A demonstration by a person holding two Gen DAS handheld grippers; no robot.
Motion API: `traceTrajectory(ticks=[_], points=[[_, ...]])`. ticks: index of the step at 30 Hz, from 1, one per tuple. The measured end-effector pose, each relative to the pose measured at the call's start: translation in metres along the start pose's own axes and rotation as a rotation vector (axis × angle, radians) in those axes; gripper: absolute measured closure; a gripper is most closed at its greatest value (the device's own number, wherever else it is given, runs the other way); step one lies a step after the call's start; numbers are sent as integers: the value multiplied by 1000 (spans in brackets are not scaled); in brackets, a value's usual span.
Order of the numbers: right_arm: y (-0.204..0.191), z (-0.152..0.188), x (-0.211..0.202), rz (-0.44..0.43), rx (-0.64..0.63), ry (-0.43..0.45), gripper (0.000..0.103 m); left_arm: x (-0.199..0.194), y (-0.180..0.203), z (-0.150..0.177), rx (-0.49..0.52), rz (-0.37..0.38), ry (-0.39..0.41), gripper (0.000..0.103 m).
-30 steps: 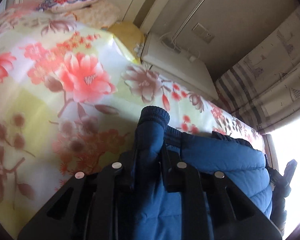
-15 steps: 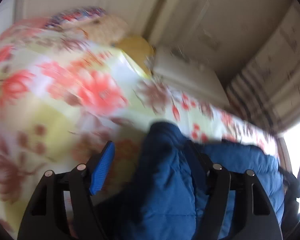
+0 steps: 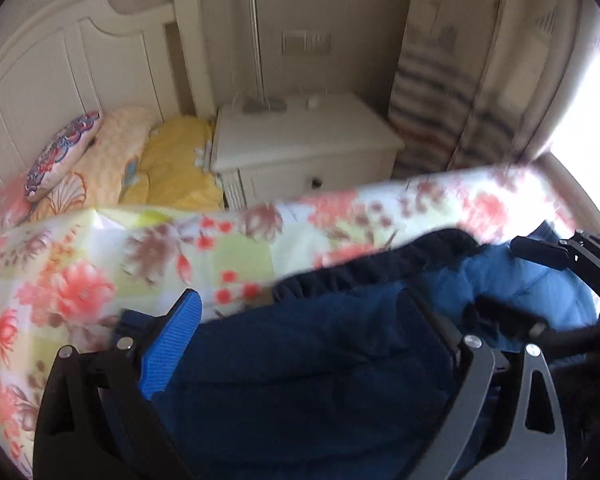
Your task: Fold large clothes
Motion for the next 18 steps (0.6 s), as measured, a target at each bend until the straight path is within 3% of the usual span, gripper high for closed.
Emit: traceTrajectory(ticks=[2,12,15,18], points=[[-1,5,7,27,-6,14,35,33,-1,17,-1,-19,-81,4],[2,11,10,19,26,75,33,37,-11,22,-43,17,-17,4],[11,9,-1,-51,41,54,31,31,-13,18,-47,30,-16,6],[50,13,-41,16,111,117,30,-16,-23,16,-39,-40,115,6]])
Point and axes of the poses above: each gripper's, at about its wrist camera, not at the fingertips, and x roughly the way its jaws point, y to its right, z to its underside, the point moved 4 cm from there along x, roughly the way its jaws point, and after that the axes turned 7 degrees about z, right-handed, at the moved point
